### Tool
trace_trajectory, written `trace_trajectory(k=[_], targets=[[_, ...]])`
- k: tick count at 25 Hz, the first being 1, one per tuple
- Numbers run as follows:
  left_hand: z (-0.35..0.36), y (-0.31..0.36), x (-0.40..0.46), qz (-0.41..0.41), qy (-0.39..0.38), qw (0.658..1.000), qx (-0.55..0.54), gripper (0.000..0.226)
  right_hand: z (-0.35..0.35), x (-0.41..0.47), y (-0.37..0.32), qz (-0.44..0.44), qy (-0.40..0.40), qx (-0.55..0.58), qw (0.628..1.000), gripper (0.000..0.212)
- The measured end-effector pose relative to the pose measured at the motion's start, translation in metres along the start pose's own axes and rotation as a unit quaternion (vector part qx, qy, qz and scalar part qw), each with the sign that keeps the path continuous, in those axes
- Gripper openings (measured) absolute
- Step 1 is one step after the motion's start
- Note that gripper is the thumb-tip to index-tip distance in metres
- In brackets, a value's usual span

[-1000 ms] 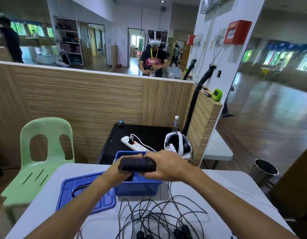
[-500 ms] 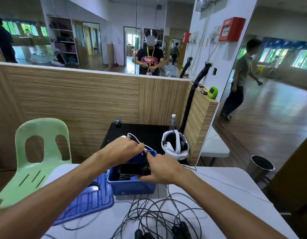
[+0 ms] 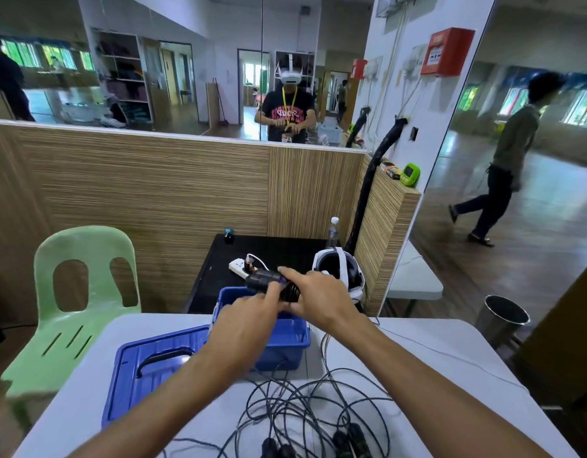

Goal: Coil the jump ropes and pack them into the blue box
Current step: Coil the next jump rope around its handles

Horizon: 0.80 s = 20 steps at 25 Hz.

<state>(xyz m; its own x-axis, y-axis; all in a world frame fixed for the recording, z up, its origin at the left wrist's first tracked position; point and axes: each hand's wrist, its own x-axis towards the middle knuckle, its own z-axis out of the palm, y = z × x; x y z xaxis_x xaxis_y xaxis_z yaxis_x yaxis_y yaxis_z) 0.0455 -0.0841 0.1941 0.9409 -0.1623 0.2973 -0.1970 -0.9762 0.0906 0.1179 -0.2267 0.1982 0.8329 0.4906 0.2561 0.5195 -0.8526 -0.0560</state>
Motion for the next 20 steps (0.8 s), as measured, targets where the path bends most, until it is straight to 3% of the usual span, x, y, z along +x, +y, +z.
trace_trajectory(k=[1, 2, 4, 6, 7, 8, 9, 14, 18, 20], targets=[[0.004, 0.002, -0.004, -0.047, 0.014, 0.988, -0.146, 0.019, -0.002, 0.002, 0.001, 0.003, 0.008, -0.012, 1.000, 0.069], [0.003, 0.005, -0.006, -0.098, -0.008, 0.948, -0.303, 0.030, -0.003, 0.005, 0.001, 0.002, 0.016, -0.021, 1.000, 0.071], [0.005, 0.005, 0.001, -0.167, -0.105, 0.803, -0.562, 0.054, -0.005, 0.006, -0.001, -0.009, 0.029, -0.032, 0.999, 0.073], [0.003, 0.003, 0.008, -0.189, -0.171, 0.666, -0.700, 0.057, -0.005, 0.005, -0.003, -0.015, 0.033, -0.037, 0.999, 0.076], [0.001, 0.002, 0.010, -0.193, -0.187, 0.623, -0.735, 0.052, -0.006, 0.003, -0.001, -0.015, 0.032, -0.043, 0.998, 0.078], [0.002, 0.001, 0.010, -0.190, -0.194, 0.607, -0.747, 0.046, -0.005, 0.002, 0.002, -0.014, 0.032, -0.051, 0.998, 0.080], [0.004, 0.000, 0.009, -0.179, -0.194, 0.616, -0.742, 0.041, -0.004, 0.000, 0.005, -0.012, 0.031, -0.059, 0.998, 0.081], [-0.005, 0.002, 0.013, -0.132, -0.044, 0.764, -0.630, 0.039, 0.007, -0.003, 0.006, 0.024, 0.008, -0.063, 0.998, 0.086], [0.006, 0.006, 0.003, -0.116, 0.041, 0.868, -0.482, 0.042, 0.001, 0.001, 0.005, 0.027, 0.010, -0.040, 0.999, 0.064], [0.023, 0.009, -0.009, -0.119, 0.074, 0.891, -0.432, 0.041, 0.001, 0.000, 0.003, 0.022, 0.013, -0.035, 0.999, 0.058]])
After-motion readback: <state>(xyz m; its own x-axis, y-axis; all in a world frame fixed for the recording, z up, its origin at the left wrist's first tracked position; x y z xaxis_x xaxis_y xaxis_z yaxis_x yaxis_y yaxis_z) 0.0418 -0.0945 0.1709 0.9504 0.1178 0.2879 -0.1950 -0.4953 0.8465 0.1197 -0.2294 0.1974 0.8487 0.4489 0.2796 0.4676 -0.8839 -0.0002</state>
